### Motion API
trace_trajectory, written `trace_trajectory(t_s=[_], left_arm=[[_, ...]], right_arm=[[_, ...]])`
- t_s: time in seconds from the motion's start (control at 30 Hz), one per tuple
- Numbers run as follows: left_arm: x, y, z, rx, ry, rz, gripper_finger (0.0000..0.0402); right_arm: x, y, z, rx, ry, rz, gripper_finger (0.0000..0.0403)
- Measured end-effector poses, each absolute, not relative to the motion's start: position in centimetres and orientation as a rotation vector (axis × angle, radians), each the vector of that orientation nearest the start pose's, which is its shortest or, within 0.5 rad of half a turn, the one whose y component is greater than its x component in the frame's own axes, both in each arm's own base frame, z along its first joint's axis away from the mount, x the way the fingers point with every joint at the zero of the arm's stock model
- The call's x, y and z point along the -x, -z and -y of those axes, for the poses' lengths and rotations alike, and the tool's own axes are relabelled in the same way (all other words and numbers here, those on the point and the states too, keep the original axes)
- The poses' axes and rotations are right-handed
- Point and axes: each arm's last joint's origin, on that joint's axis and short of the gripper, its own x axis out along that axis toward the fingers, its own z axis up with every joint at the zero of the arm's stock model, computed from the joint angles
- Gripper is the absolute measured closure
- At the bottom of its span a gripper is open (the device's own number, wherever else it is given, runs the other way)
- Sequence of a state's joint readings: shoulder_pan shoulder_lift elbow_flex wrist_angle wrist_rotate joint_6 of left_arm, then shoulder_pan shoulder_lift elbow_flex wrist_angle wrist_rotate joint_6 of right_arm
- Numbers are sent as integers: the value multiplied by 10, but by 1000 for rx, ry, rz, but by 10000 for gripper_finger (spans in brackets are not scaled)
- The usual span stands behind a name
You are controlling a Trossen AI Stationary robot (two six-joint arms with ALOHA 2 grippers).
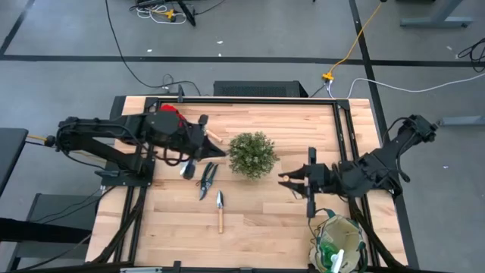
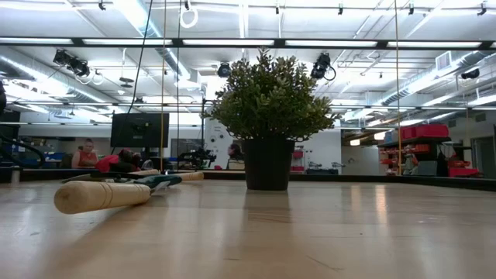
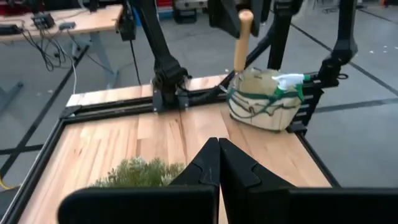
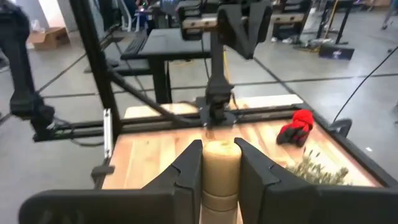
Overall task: Pick & Place Garden tools in Gardening bag
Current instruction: Put the bottom brown hand rake into the white gardening bag
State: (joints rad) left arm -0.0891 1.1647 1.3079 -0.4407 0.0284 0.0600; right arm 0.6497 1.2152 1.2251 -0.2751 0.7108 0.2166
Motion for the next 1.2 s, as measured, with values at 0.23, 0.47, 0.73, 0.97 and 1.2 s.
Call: trace_trajectory(t_s=[0.23,0.47,0.73,0.97,1.2], left_arm=[[-219,-405,20,-36,122,-237,398],[-204,-410,19,-33,123,-195,398],[-201,-413,19,-15,122,-183,397],[-201,-412,19,-15,122,-184,397],[-201,-413,20,-12,154,-182,397]], right_arm=[[-202,-383,-156,-28,89,-245,337],[-191,-376,-167,-61,52,-299,337],[-174,-369,-178,-126,20,-359,337],[-159,-369,-191,-163,-23,-349,337],[-141,-370,-205,-169,-143,-372,337]])
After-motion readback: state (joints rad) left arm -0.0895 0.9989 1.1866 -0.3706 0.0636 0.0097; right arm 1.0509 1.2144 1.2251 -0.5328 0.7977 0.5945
